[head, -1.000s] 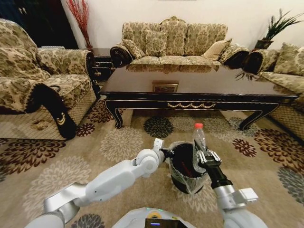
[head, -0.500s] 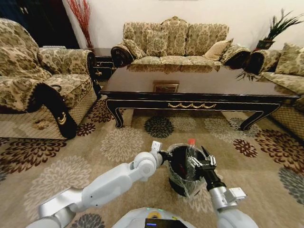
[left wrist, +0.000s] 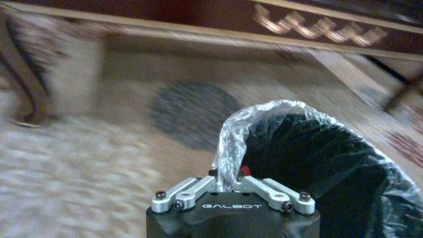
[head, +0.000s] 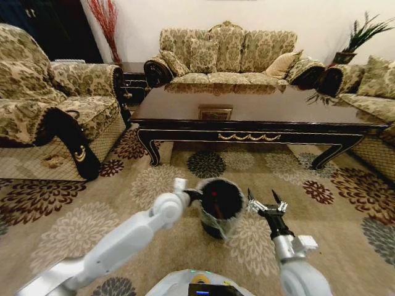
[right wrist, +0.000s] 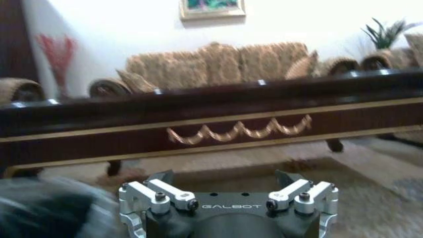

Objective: Move to the front of the table and pick up the trash from the floor, then place it into the trash bin.

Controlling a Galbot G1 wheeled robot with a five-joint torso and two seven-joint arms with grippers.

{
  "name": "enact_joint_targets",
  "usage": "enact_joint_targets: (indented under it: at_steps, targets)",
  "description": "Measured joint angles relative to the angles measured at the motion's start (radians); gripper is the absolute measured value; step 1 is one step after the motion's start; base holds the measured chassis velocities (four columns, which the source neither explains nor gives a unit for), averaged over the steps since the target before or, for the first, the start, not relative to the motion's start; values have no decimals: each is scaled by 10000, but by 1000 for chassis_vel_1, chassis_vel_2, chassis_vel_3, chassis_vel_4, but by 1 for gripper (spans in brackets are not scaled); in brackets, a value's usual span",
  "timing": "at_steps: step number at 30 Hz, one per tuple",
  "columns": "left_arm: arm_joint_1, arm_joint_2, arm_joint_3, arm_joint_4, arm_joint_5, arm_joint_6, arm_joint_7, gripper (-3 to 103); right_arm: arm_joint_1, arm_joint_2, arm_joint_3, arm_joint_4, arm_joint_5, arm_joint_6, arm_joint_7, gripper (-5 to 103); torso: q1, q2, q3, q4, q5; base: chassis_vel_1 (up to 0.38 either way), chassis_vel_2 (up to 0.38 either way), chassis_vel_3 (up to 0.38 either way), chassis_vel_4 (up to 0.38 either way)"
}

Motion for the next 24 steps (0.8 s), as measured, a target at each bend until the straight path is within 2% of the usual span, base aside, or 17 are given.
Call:
enact_joint_targets:
  at_steps: [1, 4, 5, 7, 8, 12, 13, 15, 16, 17, 19, 21, 24]
  targets:
    - [0, 0, 0, 0, 0, 0, 0, 3, 0, 0, 0, 0, 0, 0, 0, 100, 0, 0, 0, 0, 0, 0, 0, 0, 0]
    - [319, 646, -1071, -15, -346, -16, 214, 3, 1071, -257, -165, -1604, 355, -5, 121, 100, 0, -1, 1, -1, -1, 0, 0, 0, 0]
    - [319, 646, -1071, -15, -346, -16, 214, 3, 1071, -257, -165, -1604, 355, -5, 121, 100, 0, -1, 1, -1, -1, 0, 0, 0, 0]
    - [640, 959, -1556, -62, -478, -77, 350, 3, 1850, -308, -439, -2962, 389, 65, 125, 100, 1, 0, 0, -6, 5, 0, 0, 0, 0]
    - [640, 959, -1556, -62, -478, -77, 350, 3, 1850, -308, -439, -2962, 389, 65, 125, 100, 1, 0, 0, -6, 5, 0, 0, 0, 0]
    - [1558, 981, -2081, -292, -381, -226, 418, 3, 3215, -183, -1163, -5557, 302, 261, -137, 100, 1, -2, 0, -8, 1, 0, 0, 0, 0]
    - [1558, 981, -2081, -292, -381, -226, 418, 3, 3215, -183, -1163, -5557, 302, 261, -137, 100, 1, -2, 0, -8, 1, 0, 0, 0, 0]
    - [1944, 908, -2251, -413, -297, -260, 405, 3, 4152, -61, -1695, -7263, -8, 610, -391, 100, 1, -3, 2, -8, 1, 0, 0, 0, 0]
    - [2133, 894, -2330, -489, -244, -279, 401, 3, 4684, 67, -1962, -8187, -289, 871, -529, 100, 1, -2, 2, 1, 4, 0, 0, 0, 0]
    - [2133, 894, -2330, -489, -244, -279, 401, 3, 4684, 67, -1962, -8187, -289, 871, -529, 100, 1, -2, 2, 1, 4, 0, 0, 0, 0]
    - [2306, 897, -2497, -604, -248, -304, 337, 3, 5351, 314, -2210, -9532, -703, 1185, -747, 100, 1, -3, 1, -2, -4, 0, 0, 0, 0]
    - [2404, 971, -2635, -686, -310, -328, 221, 3, 5769, 572, -2275, -10559, -1097, 1408, -933, 100, 1, -3, 1, -5, 3, 0, 0, 0, 0]
    - [2498, 1120, -2716, -758, -346, -337, 155, 3, 6108, 814, -2226, -11479, -1467, 1615, -1036, 100, 1, -2, 0, -6, 1, 0, 0, 0, 0]
